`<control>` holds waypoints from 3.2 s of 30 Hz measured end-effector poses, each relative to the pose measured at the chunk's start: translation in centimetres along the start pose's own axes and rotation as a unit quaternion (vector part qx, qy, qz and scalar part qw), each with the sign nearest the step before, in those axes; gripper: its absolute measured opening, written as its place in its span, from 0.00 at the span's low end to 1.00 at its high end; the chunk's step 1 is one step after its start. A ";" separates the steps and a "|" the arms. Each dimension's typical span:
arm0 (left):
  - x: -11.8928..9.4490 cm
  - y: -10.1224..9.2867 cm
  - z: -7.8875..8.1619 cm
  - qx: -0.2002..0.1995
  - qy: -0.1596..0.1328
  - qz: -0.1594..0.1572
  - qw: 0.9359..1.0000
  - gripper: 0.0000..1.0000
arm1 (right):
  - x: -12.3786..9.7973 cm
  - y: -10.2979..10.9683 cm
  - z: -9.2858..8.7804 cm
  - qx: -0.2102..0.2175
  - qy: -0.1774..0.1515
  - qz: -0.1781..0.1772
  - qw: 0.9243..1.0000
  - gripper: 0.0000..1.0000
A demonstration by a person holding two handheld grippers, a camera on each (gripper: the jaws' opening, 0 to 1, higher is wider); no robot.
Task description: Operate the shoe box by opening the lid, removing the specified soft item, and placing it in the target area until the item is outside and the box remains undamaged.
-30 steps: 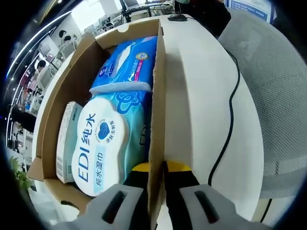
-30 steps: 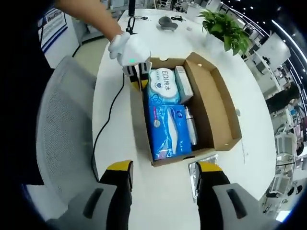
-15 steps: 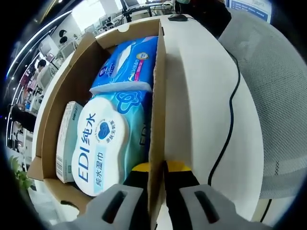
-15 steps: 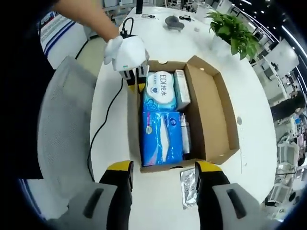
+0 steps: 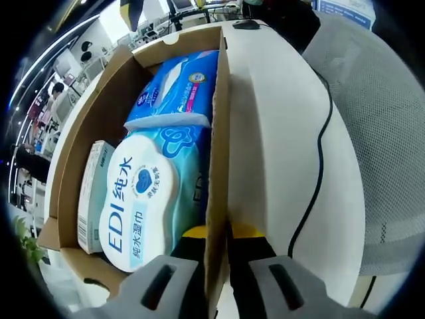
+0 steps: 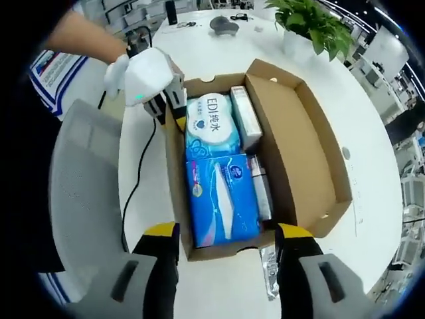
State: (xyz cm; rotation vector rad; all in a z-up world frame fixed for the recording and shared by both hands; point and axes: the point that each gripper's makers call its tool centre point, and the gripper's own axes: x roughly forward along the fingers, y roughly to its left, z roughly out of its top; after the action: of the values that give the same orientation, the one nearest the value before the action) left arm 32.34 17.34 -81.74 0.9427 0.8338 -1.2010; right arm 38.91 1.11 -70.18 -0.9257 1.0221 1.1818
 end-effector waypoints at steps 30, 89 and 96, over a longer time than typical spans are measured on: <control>0.0 0.0 0.0 0.002 -0.001 0.000 1.000 0.03 | 7.5 0.4 -0.7 0.039 0.048 0.047 0.997 0.78; 0.1 0.2 0.1 0.000 -0.005 0.001 1.000 0.03 | 10.3 1.0 -0.9 0.050 0.093 0.037 0.994 0.49; 0.0 0.1 0.2 0.002 -0.007 0.002 1.000 0.03 | 9.4 1.1 -0.5 0.055 0.067 0.033 0.996 0.47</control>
State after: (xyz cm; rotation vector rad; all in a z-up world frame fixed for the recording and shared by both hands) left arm 32.45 17.16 -81.65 0.9378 0.8176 -1.2055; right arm 38.48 3.38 -79.33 -0.8998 1.2225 1.1186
